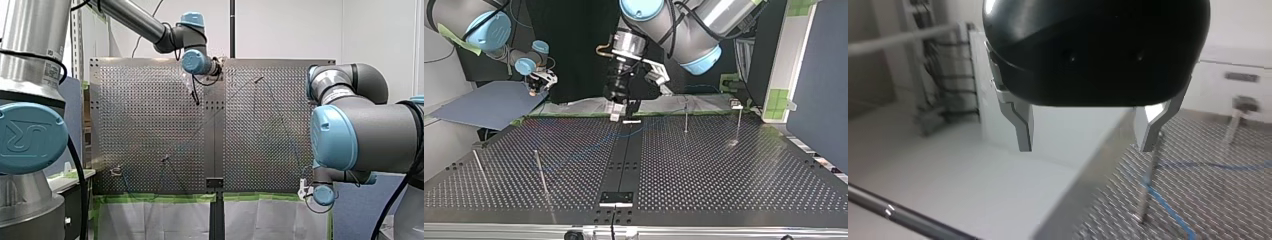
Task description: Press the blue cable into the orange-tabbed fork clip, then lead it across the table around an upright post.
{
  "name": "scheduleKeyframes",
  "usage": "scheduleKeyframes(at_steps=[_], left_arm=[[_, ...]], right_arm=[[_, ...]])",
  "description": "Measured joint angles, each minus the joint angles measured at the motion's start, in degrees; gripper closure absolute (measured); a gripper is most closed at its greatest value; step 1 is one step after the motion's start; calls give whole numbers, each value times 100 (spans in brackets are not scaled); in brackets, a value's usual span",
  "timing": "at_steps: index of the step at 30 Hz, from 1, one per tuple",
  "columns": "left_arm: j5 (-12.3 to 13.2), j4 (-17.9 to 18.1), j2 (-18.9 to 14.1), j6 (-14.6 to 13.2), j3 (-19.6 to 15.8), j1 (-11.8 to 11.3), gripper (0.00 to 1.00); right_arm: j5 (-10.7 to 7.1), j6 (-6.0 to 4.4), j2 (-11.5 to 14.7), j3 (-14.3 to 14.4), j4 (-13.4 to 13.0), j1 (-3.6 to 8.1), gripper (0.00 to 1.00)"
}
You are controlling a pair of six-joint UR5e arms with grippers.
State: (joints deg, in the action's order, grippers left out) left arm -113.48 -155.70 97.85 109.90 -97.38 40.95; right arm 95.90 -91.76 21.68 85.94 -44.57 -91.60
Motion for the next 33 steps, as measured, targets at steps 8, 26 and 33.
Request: scheduleKeyframes(at_steps=[8, 26, 33], left_arm=[[-180, -147, 0, 51, -462, -18, 0], [-260, 321, 5, 97, -1533, -78, 0], [-279, 640, 7, 170, -1896, -159, 0]], right_arm=[[-5, -2, 1, -2, 2, 3, 100], [-17, 7, 1, -2, 0, 1, 100], [-50, 13, 0, -2, 0, -1, 100]])
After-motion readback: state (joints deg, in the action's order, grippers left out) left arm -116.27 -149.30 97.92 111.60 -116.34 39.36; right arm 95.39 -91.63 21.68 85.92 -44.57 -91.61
